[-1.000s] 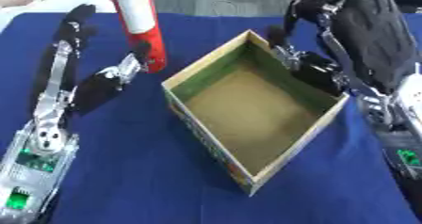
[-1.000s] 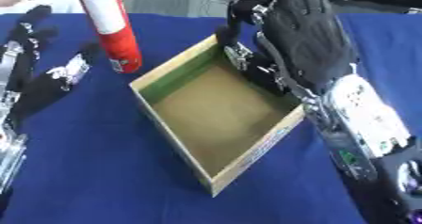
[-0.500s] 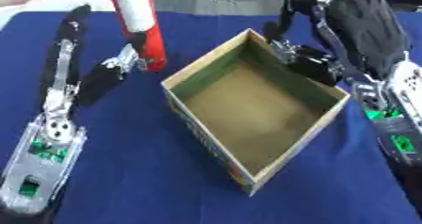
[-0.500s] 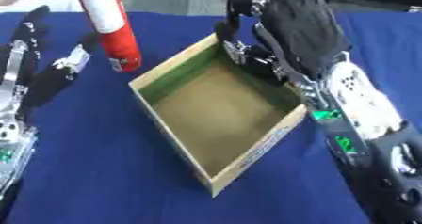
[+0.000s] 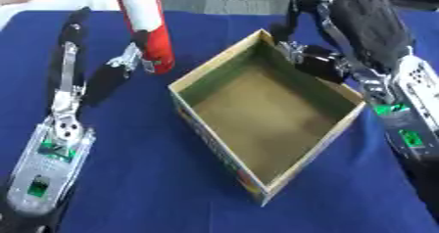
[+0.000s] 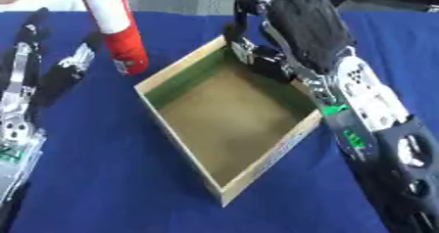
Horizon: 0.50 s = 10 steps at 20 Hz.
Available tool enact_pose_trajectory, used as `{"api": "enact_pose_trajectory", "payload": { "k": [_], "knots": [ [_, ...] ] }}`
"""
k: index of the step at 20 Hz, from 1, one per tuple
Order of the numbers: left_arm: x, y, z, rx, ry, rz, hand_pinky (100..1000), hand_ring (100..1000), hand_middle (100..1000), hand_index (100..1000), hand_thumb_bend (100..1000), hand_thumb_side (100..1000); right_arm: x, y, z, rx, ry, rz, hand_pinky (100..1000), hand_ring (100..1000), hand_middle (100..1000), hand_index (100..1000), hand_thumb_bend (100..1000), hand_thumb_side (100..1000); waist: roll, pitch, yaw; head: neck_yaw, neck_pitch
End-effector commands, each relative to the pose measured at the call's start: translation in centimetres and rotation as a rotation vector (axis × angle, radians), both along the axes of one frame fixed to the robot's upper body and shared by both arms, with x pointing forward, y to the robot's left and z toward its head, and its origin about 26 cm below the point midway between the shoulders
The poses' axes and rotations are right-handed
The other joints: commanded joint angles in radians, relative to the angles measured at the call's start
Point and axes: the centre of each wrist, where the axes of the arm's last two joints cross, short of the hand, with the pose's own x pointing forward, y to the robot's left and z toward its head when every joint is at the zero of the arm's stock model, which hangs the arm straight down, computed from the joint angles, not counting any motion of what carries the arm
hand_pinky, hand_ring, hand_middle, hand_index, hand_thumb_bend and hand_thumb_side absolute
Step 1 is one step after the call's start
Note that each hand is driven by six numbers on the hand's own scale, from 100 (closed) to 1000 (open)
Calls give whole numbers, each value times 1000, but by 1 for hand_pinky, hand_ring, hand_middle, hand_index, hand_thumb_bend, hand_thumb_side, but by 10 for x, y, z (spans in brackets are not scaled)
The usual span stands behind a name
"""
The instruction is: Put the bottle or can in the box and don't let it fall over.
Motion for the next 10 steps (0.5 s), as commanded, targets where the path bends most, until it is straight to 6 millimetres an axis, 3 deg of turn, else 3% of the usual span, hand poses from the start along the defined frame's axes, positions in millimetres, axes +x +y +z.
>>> {"api": "enact_pose_trajectory", "payload": {
  "k": [1, 10],
  "knots": [
    [4, 5, 11, 9, -33, 9, 1000, 1000, 1000, 988, 561, 568, 3, -3, 11, -15, -35, -23, 589, 281, 838, 376, 194, 100, 0, -16, 1, -1, -16],
    [17, 7, 14, 9, -20, 20, 1000, 1000, 1000, 984, 570, 545, 17, -4, 16, -14, -17, -26, 595, 281, 853, 380, 137, 100, 3, -8, 3, -4, -23]
  ]
}}
